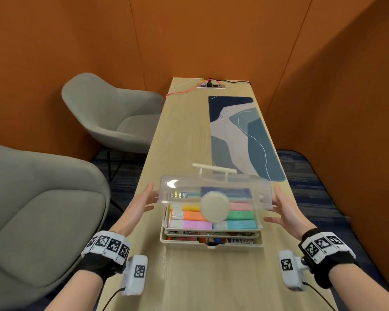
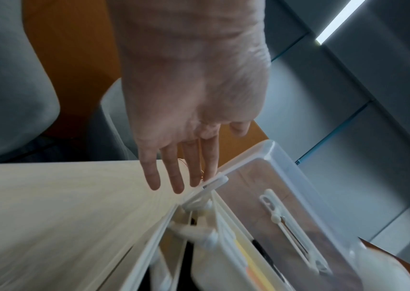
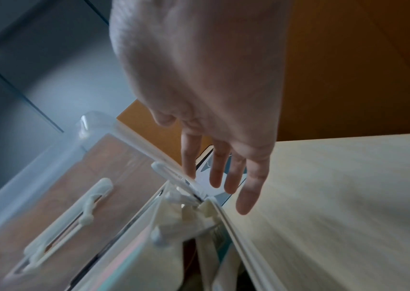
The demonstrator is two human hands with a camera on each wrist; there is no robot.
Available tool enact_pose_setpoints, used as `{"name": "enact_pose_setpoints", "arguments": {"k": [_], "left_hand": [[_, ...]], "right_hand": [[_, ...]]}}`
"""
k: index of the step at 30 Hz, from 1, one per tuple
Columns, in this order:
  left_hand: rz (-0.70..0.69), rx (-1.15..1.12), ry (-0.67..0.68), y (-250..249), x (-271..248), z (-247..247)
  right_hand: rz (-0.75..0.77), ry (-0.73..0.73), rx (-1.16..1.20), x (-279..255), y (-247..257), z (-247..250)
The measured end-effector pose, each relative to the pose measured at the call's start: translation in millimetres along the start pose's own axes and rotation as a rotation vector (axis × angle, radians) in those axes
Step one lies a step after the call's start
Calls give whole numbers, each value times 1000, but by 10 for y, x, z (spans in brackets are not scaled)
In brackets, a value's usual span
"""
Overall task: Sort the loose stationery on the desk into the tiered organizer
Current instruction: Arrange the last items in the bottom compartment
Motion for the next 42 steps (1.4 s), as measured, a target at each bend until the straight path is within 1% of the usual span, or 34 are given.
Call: {"name": "enact_pose_setpoints", "arguments": {"k": [5,8,12,14,16,18,23,26,31,33,36,37,38,40,42], "left_hand": [[50,-18,-49,189,-167,-119],[123,-25,-71,215,-235,-229],[233,-32,-7,154,-263,-318],[282,-33,54,111,-257,-339],[334,-21,125,86,-258,-381],[354,27,136,76,-245,-452],[376,185,75,-17,-5,-521],[351,194,36,-136,196,-548],[355,184,-26,-226,389,-587],[356,184,-49,-213,407,-599],[349,180,-86,-202,406,-625],[349,177,-89,-199,409,-630],[349,175,-89,-200,410,-632],[346,175,-89,-200,413,-629],[347,166,-88,-196,412,-625]], "right_hand": [[-30,25,21,-189,-116,-122],[-66,44,34,-314,-147,-201],[-105,113,-40,-425,-246,-263],[-118,163,-59,-468,-268,-313],[-111,175,-35,-488,-296,-357],[-84,145,2,-472,-340,-367],[-40,17,12,-324,-258,-306],[-5,-67,45,-160,-126,-288],[33,-142,73,-17,-58,-361],[44,-194,102,-19,-102,-405],[-11,-309,207,-163,-290,-561],[-29,-287,246,-236,-380,-654],[-69,-214,251,-294,-450,-772],[-178,-17,277,-315,-540,-1014],[-241,112,424,-220,-566,-1194]]}}
Point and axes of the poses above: each hand's wrist, its own x-axis towards the middle knuckle, its own z-axis out of the back of the hand, y = z × x, the point moved 1 cm from there along x, towards the middle knuckle, and after that the axes turned 10 degrees about y, right-handed, at the moved point
